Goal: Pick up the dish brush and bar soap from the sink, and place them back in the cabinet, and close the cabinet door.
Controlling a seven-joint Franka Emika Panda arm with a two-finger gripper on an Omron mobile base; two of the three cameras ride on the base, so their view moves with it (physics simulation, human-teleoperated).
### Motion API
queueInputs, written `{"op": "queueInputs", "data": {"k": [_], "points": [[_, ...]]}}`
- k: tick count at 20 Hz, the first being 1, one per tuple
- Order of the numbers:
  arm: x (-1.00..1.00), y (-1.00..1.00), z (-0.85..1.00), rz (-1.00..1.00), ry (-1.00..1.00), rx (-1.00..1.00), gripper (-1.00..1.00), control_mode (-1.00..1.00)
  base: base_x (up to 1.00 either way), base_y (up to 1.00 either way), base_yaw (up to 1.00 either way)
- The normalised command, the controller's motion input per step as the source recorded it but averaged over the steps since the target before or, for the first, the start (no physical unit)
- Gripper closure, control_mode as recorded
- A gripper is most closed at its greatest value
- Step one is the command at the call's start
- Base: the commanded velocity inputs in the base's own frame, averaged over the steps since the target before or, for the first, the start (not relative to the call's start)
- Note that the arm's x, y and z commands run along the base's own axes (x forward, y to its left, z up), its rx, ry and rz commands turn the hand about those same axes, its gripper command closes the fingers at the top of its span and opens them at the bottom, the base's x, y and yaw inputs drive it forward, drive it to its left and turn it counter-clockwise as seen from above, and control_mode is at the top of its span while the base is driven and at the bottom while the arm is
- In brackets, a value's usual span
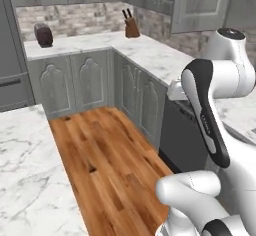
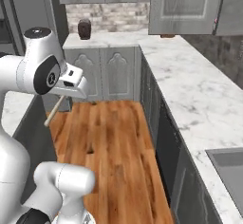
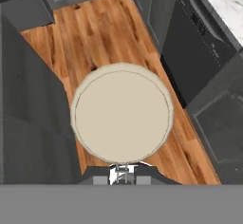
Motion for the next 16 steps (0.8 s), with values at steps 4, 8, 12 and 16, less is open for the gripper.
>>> {"op": "queueInputs", "data": {"k": [4,8,12,16], "points": [[0.0,0.0,0.0,0.0,0.0,0.0,1.0,1.0,1.0,0.11,0.13],[0.0,0.0,0.0,0.0,0.0,0.0,1.0,1.0,1.0,0.0,0.2],[0.0,0.0,0.0,0.0,0.0,0.0,1.0,1.0,1.0,-0.03,0.13],[0.0,0.0,0.0,0.0,0.0,0.0,1.0,1.0,1.0,-0.16,0.01]]}}
